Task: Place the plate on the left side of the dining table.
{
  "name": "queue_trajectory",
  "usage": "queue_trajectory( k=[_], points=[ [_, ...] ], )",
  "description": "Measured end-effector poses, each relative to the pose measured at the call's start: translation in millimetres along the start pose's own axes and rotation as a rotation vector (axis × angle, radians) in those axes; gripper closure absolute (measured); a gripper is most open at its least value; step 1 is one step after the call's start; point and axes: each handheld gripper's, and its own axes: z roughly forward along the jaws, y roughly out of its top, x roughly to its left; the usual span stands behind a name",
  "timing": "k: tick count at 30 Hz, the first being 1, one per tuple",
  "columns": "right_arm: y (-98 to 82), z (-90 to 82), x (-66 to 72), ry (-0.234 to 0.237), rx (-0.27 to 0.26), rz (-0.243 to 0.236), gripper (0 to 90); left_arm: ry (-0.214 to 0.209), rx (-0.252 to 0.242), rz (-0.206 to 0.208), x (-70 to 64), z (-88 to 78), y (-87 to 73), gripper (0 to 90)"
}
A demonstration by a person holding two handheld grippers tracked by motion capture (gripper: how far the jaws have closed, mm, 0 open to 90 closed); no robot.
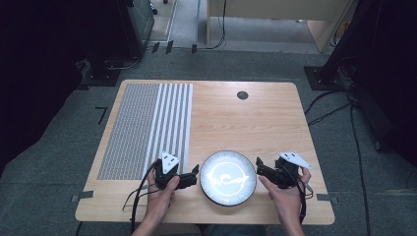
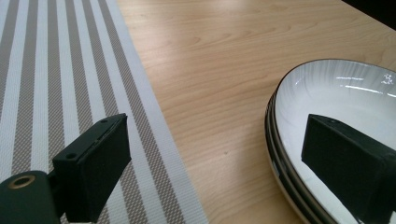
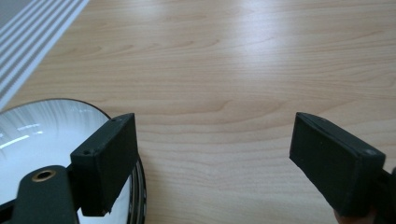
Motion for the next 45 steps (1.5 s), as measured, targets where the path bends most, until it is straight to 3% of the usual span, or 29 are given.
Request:
queue_trajectory(
  k=[6,12,13,17,20,24,27,30,34,36,38,43,45],
  points=[
    [13.1,1.0,4.0,0.01,-0.001,-0.012,14.9,-0.021,0.001,0.013,-13.3,8.8,7.0,8.1],
    [10.2,1.4,7.4,0.035,-0.018,0.002,16.1,-0.033,0.011,0.032,-22.5,13.5,4.1,8.1],
    [6.4,-0.6,11.4,0.028,-0.018,-0.022,19.7,-0.036,0.013,0.029,-24.5,14.4,3.8,8.1],
    [0.6,-1.8,16.0,0.022,-0.014,-0.027,21.6,-0.056,0.01,0.009,-28.1,14.7,3.8,8.1],
    [-3.9,0.3,18.1,0.027,-0.001,-0.022,24.6,-0.066,0.015,0.019,-32.2,14.4,2.5,8.1],
    [-8.8,0.1,21.7,0.047,-0.019,-0.051,35.7,-0.089,0.038,0.036,-39.0,16.7,-0.5,8.9],
    [-11.6,1.2,23.7,0.06,-0.017,-0.066,43.1,-0.08,0.052,0.044,-42.6,18.9,-3.1,14.8],
    [-15.8,2.4,26.1,0.091,-0.003,-0.091,57.0,-0.085,0.065,0.039,-42.1,20.2,-4.4,17.0],
    [-19.8,5.1,30.2,0.113,0.007,-0.107,62.3,-0.065,0.079,0.021,-40.8,22.2,-6.4,24.7],
    [-21.7,7.0,31.3,0.114,0.014,-0.114,64.6,-0.06,0.087,0.027,-40.4,22.8,-7.8,33.0],
    [-24.3,7.5,32.9,0.097,0.001,-0.135,70.3,-0.061,0.098,0.007,-38.9,23.5,-8.9,47.7],
    [-27.2,8.1,33.7,0.09,-0.014,-0.142,72.8,-0.084,0.106,0.005,-36.5,24.4,-10.0,62.0],
    [-27.7,7.3,32.5,0.108,-0.012,-0.099,74.2,-0.083,0.107,0.014,-36.1,24.8,-10.5,67.1]
  ],
)
